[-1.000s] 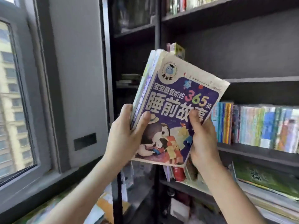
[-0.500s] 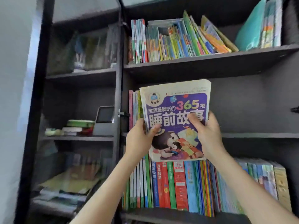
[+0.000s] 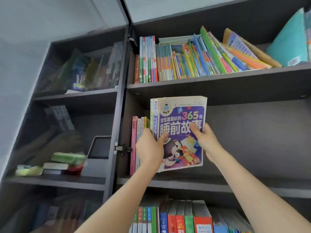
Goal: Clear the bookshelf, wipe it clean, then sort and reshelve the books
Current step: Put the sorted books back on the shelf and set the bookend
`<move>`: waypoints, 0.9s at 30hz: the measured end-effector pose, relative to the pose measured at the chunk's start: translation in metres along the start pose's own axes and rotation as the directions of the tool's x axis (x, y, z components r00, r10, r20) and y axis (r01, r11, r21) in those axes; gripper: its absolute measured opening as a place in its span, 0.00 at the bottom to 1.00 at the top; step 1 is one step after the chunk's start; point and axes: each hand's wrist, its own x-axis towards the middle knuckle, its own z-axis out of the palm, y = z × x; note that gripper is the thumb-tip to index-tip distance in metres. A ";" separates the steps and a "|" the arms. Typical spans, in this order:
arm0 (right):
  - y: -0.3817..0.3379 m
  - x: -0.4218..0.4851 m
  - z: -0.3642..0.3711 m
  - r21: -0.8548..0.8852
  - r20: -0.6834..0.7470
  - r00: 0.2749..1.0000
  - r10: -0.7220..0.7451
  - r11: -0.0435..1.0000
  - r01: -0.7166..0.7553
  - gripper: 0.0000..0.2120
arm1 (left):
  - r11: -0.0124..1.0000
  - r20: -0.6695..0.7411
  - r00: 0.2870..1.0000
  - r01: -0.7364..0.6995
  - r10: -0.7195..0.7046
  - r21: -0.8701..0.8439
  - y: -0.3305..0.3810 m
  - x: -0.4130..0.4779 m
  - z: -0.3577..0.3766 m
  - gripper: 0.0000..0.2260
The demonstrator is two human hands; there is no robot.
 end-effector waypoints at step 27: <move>0.137 0.054 0.149 -0.598 0.441 0.860 0.256 0.799 0.069 0.54 | 0.802 0.019 0.983 -0.162 0.185 0.575 -0.104 0.067 0.043 0.09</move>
